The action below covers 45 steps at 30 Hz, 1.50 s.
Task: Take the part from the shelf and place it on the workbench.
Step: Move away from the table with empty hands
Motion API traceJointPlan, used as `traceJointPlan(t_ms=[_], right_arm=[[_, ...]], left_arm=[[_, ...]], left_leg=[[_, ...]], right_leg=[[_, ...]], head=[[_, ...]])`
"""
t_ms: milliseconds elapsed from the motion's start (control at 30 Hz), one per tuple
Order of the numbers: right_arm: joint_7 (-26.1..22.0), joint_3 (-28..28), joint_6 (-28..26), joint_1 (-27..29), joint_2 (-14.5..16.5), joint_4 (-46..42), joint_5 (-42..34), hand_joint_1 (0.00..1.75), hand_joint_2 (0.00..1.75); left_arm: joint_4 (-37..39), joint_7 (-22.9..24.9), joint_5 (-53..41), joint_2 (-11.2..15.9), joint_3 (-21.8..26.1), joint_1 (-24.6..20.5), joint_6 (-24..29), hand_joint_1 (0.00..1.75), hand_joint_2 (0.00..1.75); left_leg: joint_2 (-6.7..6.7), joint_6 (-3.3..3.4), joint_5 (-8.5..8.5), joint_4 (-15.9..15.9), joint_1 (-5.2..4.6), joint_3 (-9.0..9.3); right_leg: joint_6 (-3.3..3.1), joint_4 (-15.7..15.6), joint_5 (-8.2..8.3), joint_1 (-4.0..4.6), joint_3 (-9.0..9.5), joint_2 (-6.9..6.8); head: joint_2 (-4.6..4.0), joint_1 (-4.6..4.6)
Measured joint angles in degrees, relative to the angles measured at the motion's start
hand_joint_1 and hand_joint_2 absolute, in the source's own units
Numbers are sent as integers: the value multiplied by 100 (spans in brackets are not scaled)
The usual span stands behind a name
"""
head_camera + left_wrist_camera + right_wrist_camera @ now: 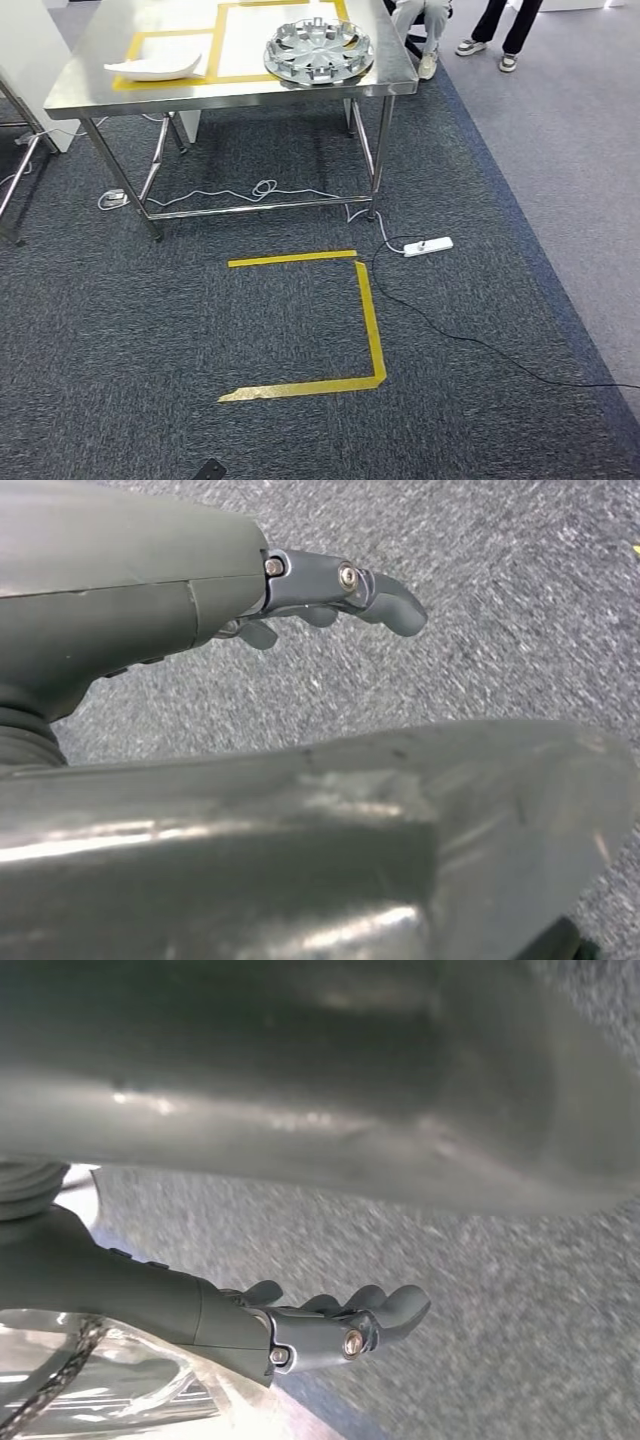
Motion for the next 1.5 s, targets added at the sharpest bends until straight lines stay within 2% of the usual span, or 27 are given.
traceJointPlan(t_ms=[100, 167, 200, 267, 333, 367, 433, 467, 533, 600, 633, 667, 700, 767, 833, 900, 967, 1000, 1067, 1133, 1200, 1233, 1300, 1367, 1400, 1467, 1500], right_arm=[[1, 1, 3, -27, -4, 0, -1, 0, 0], [2, -1, 3, -33, -6, 0, -1, 0, 0], [2, -1, 3, -22, -7, 0, -1, 0, 0], [2, -1, 3, -5, -10, 0, -5, 0, 0], [-1, -1, 3, -19, -16, -1, -11, 0, 0], [-3, -1, 3, -25, -18, -1, -11, 0, 0], [-6, -3, 3, -9, -20, -2, -11, 0, 0], [-7, -7, 3, 8, -21, -1, -11, 0, 0], [-9, -20, 3, 24, -22, 0, -10, 0, 0], [-12, -33, 2, 9, -23, 0, -8, 0, 0], [-14, -38, 2, 1, -24, 0, -7, 0, 0], [-14, -41, 2, -3, -25, 0, -6, 0, 0], [-14, -43, 2, 0, -25, 0, -5, 0, 0], [-15, -48, 3, 9, -25, 0, -5, 0, 0], [-15, -54, 3, 4, -23, 0, -4, 0, 0], [-16, -60, 3, -10, -23, -1, -3, 0, 0], [-17, -68, 2, 2, -26, -1, -3, 0, 0], [-17, -73, 1, 15, -28, 0, -3, 0, 0], [-17, -80, 0, 15, -32, 0, 2, 0, 0], [-16, -81, 1, -14, -31, 0, 6, 0, 0], [-13, -82, 1, -17, -32, 0, 6, 0, 0], [-9, -83, 1, -7, -34, 0, 5, 0, 0], [-3, -84, 1, 2, -35, -1, 5, 0, 0], [-4, -84, 3, -27, -35, -2, 5, 0, 0], [-5, -84, 3, -35, -35, -2, 6, 0, 0], [-8, -85, 4, -21, -35, -2, 6, 0, 0], [-7, -85, 5, -7, -35, -1, 6, 0, 0]], left_arm=[[0, 5, 0, -8, -1, 21, -1, 0, 0], [1, 9, 0, -10, -2, 35, -3, 0, 0], [1, 10, 0, -11, -2, 35, -3, 0, 0], [1, 12, -4, -17, -2, 30, -1, 0, 0], [1, 12, -15, -26, -2, 27, 8, 0, 0], [1, 12, -22, -33, -2, 23, 13, 0, 0], [1, 13, -37, -48, -2, 13, 19, 0, 0], [0, 14, -41, -56, -3, 7, 21, 0, 0], [0, 15, -45, -63, -4, 4, 23, 0, 0], [0, 18, -46, -64, -4, 16, 21, 0, 0], [0, 21, -46, -64, -4, 28, 20, 0, 0], [0, 25, -46, -64, -4, 39, 19, 0, 0], [1, 29, -45, -64, -4, 46, 17, 0, 0], [0, 31, -44, -64, -4, 48, 13, 0, 0], [1, 35, -44, -62, -4, 44, 5, 0, 0], [1, 43, -46, -62, -4, 40, -2, 0, 0], [0, 49, -48, -66, -5, 31, -3, 0, 0], [0, 50, -48, -67, -5, 22, -2, 0, 0], [1, 51, -48, -74, -7, 8, -1, 0, 0], [1, 53, -49, -77, -6, 20, -3, 0, 0], [1, 61, -50, -77, -5, 35, -5, 0, 0], [1, 64, -50, -77, -5, 33, -5, 0, 0], [0, 67, -50, -81, -7, 18, -6, 0, 0], [0, 69, -50, -81, -7, 6, -6, 0, 0], [0, 70, -50, -80, -7, -2, -5, 0, 0], [0, 72, -50, -80, -7, -21, -5, 0, 0], [1, 73, -50, -82, -8, -33, -5, 0, 0]], left_leg=[[270, 45, 67, -107, 1, 13], [451, 50, 67, -101, -20, 2], [528, 49, 66, -96, -27, -1], [672, 32, 53, -74, -37, 0], [796, -17, 21, -32, -66, 1], [845, -43, 10, -14, -80, 2], [935, -91, 7, 2, -89, 12], [918, -125, -8, 12, -80, 16], [675, -199, -186, 201, -56, -38], [387, -248, -581, 849, -27, -295], [340, -257, -764, 1258, -16, -466], [326, -262, -857, 1565, -6, -597], [322, -263, -831, 1672, 3, -643], [263, -243, -471, 1194, 22, -426], [5, -201, -136, 400, 43, -75], [-162, -167, -58, 52, 37, 54], [-62, -114, -24, 19, 27, 40], [5, -72, 9, -11, 31, 41], [170, 12, 76, -81, 42, 30], [351, 44, 96, -87, 6, -4], [537, 49, 102, -82, -19, -32], [621, 48, 103, -78, -23, -40], [763, 26, 93, -55, -30, -37], [884, -36, 62, -12, -59, -34], [935, -70, 54, 4, -73, -28], [1026, -133, 49, 6, -71, -5], [982, -171, 19, 28, -58, 2]], right_leg=[[42, 815, -499, 28, -394, -471], [74, 1388, -733, 28, -622, -566], [83, 1401, -699, 28, -592, -586], [74, 781, -391, 33, -186, -697], [15, 47, -170, 64, 255, -894], [-21, -125, -137, 80, 356, -945], [-86, -169, -121, 92, 348, -878], [-114, -174, -106, 80, 342, -830], [-177, -196, -64, 47, 334, -734], [-230, -199, -22, 34, 319, -621], [-242, -195, -4, 36, 298, -550], [-242, -191, 8, 38, 281, -470], [-233, -185, 17, 38, 269, -389], [-207, -172, 35, 36, 259, -229], [-163, -156, 57, 32, 235, -78], [-85, -150, 96, 15, 177, 52], [13, -165, 140, -12, 107, 160], [45, -133, 119, -12, 59, 113], [76, 244, -134, 11, -167, -171], [86, 996, -548, 32, -513, -475], [98, 1456, -707, 32, -664, -571], [99, 1366, -635, 32, -568, -602], [87, 618, -334, 35, -75, -781], [38, -33, -160, 50, 328, -987], [7, -155, -143, 60, 389, -1027], [-62, -165, -127, 72, 355, -920], [-97, -173, -112, 67, 347, -868]], head=[[-1, 48], [0, 49], [0, 50], [0, 50], [0, 44], [1, 38], [0, 28], [0, 30], [0, 15], [0, -6], [0, -8], [0, -8], [-1, -8], [0, -8], [0, -4], [0, -2], [0, -2], [0, 4], [0, 36], [-1, 63], [-1, 64], [-1, 65], [0, 67], [1, 55], [0, 47], [0, 33], [-1, 30]])
